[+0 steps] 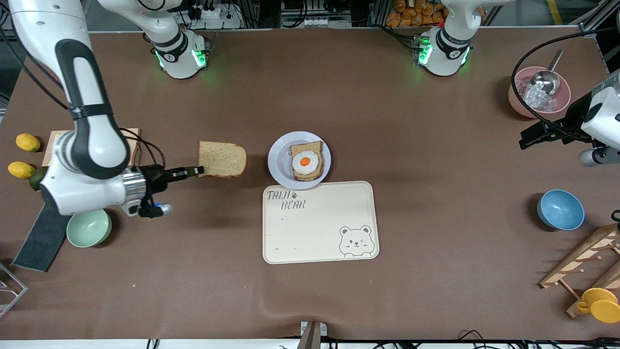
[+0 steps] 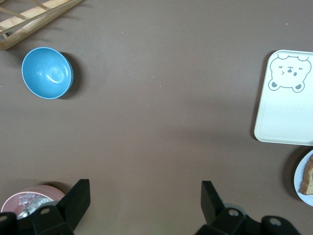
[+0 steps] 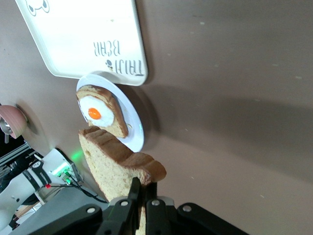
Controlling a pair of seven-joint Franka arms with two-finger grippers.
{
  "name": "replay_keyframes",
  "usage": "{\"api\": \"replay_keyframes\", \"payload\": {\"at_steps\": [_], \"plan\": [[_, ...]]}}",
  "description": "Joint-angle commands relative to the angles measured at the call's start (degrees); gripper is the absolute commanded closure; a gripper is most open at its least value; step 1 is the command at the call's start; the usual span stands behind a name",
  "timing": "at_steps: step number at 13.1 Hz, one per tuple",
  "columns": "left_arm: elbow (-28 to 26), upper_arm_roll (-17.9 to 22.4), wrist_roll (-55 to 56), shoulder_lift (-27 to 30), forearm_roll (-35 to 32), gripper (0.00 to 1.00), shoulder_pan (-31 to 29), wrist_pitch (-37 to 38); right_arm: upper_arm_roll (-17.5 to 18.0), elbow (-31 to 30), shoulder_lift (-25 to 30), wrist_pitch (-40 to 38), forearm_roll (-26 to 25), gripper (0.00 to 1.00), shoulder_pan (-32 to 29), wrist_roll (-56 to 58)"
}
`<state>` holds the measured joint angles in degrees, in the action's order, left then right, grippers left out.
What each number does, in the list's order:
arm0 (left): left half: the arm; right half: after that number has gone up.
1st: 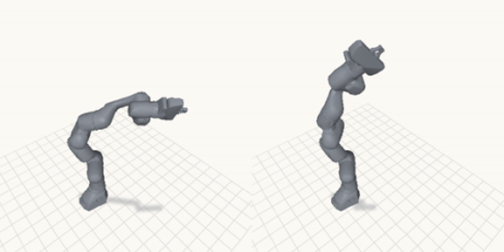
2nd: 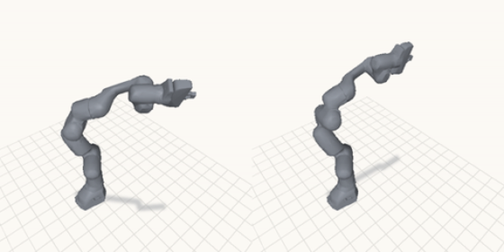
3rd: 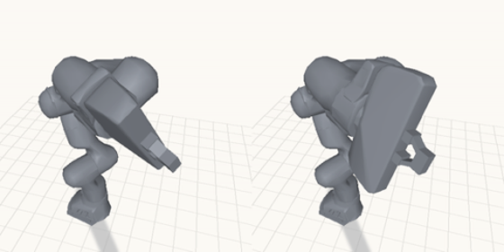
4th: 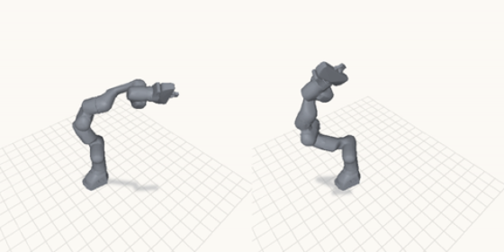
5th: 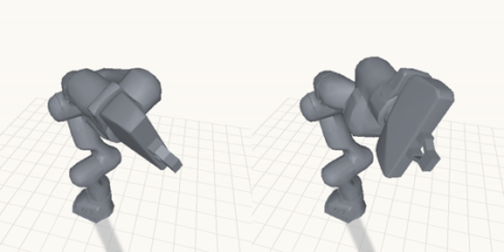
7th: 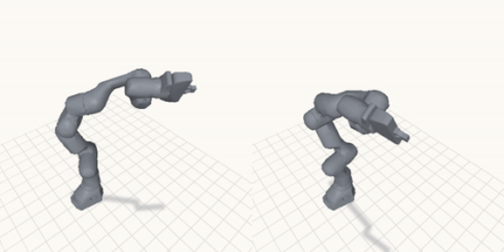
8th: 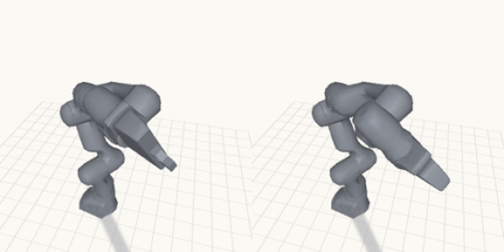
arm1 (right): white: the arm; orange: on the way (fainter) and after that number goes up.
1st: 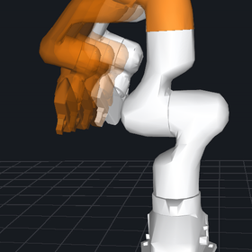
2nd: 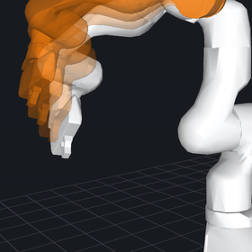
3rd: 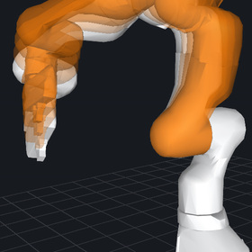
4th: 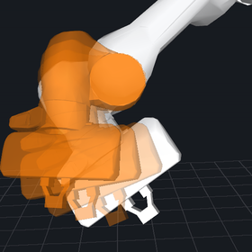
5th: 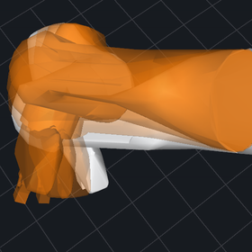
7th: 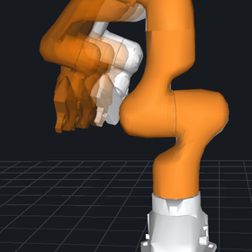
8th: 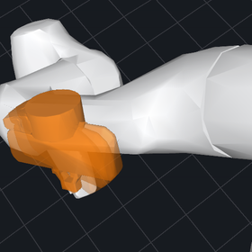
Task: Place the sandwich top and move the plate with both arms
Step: 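Carry the bread slice with the right gripper to the egg toast, then lay the bread slice on the egg toast and open the right gripper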
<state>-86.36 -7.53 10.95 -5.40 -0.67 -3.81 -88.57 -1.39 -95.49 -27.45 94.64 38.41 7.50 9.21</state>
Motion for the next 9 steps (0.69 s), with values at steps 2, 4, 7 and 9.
{"api": "replay_keyframes", "payload": {"at_steps": [2,4,7,9], "plan": [[-0.92,0.06,-0.31,0.48,0.14,0.00,-0.41,-0.55,-0.81,-3.46,-0.15,9.64,6.84,1.00,9.08,-3.75],[-0.83,0.06,-0.31,0.48,0.14,0.00,-0.50,-0.55,-0.81,-3.83,-0.85,14.76,10.01,1.00,14.27,-5.68],[-0.83,0.14,-0.31,0.57,0.14,0.00,-0.50,-0.46,-0.81,-3.83,-3.13,21.53,11.60,1.00,18.85,-7.19],[-0.74,0.14,-0.40,0.48,0.23,0.00,-0.50,-0.55,-0.81,-4.26,-4.62,24.61,11.78,1.00,20.78,-7.19]]}}
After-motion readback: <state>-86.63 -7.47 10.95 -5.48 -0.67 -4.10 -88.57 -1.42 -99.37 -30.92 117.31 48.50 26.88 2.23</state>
